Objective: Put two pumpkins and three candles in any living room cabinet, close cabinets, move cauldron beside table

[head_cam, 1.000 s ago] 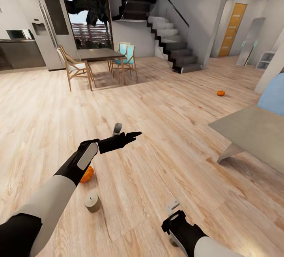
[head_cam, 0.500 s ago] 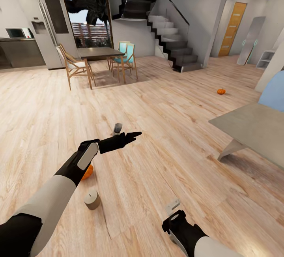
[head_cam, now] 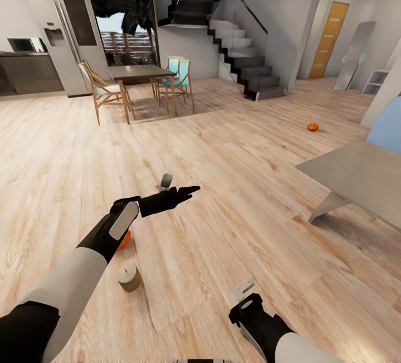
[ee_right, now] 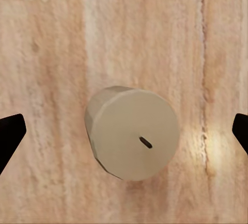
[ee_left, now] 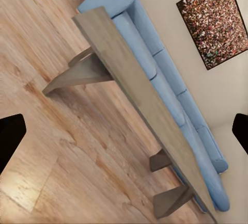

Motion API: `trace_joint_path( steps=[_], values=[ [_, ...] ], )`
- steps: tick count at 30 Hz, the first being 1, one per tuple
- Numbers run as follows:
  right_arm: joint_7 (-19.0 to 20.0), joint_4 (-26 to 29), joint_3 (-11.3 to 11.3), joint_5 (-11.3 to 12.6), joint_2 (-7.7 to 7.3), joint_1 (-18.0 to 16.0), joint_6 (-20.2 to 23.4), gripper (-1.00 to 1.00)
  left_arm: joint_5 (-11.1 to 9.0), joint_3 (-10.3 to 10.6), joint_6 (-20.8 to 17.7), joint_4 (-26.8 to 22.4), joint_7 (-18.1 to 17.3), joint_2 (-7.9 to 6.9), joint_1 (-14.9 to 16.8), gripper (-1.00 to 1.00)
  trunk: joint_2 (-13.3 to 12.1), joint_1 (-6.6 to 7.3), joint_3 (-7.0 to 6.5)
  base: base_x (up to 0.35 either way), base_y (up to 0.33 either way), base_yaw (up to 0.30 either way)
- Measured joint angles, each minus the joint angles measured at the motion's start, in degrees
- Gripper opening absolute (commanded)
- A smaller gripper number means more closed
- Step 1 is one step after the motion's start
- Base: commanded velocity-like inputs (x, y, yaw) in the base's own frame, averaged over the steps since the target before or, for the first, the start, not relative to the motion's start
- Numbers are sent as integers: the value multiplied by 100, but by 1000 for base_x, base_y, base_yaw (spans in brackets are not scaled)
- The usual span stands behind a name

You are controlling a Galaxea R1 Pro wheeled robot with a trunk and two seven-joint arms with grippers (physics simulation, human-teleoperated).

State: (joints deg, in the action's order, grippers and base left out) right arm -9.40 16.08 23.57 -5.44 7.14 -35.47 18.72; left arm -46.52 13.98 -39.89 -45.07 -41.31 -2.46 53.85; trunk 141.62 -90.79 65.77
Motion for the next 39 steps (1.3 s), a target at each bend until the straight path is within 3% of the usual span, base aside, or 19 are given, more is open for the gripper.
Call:
trace_joint_path(
  steps=[4,21,39],
  values=[
    [0,34,-1,-7,-2,-3,0,100,-1,0,0,12,0,0,0,100,160,-88,72,0,0,0],
    [-17,121,-2,-25,-11,-4,9,100,-9,0,1,20,-8,-31,-4,100,184,-132,448,0,0,0],
    [-18,120,-1,-27,-11,-4,9,100,-6,0,-1,23,-9,-16,-2,100,184,-132,449,0,-102,0]
  ],
)
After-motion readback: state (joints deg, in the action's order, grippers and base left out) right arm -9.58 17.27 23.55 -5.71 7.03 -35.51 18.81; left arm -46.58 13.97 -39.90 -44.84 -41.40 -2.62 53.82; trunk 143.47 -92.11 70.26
